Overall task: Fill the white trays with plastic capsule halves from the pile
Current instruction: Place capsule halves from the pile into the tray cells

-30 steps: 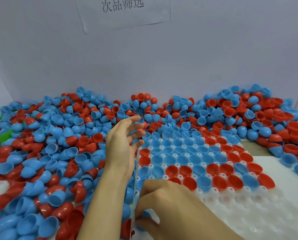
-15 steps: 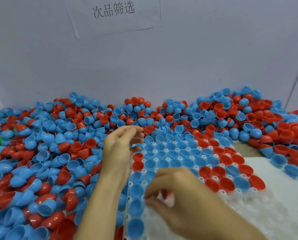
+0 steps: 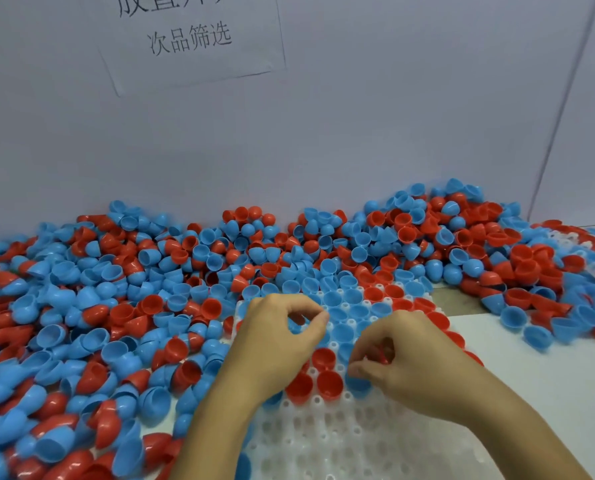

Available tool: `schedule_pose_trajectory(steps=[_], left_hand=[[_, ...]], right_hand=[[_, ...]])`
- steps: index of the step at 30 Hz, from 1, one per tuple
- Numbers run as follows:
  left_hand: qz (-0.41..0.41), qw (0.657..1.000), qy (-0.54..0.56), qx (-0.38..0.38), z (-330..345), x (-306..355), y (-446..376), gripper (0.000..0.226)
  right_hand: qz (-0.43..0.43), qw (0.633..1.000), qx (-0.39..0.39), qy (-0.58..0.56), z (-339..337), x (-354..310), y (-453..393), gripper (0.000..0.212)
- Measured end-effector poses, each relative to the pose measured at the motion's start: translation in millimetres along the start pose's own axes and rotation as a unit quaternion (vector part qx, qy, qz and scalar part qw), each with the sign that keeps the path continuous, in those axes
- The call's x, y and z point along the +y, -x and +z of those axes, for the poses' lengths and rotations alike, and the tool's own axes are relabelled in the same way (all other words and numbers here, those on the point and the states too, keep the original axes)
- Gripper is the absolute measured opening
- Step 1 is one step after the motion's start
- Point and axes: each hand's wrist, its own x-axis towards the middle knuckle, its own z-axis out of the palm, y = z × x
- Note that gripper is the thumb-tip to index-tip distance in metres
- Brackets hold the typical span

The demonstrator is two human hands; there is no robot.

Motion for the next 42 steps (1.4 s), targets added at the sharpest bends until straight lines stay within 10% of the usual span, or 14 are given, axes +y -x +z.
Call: schedule_pose_trajectory(steps=[5,15,42], left_hand=[[-0.013,0.998,-0.047,0.024,-9,7,-19,0.021],[0.051,0.944,-0.271,-0.181,10,-18,-97,0.036],[0.102,0.973,-0.191,-0.081,33,-34,-93,0.020]], right_hand=[[-0.010,0.993,0.106,-0.047,-15,16,-3,0.011],[0.005,0.984,0.154,-0.094,-17,30,-7,0.013],[0.007,0.987,0.136,-0.090,-13,27,-11,0.011]])
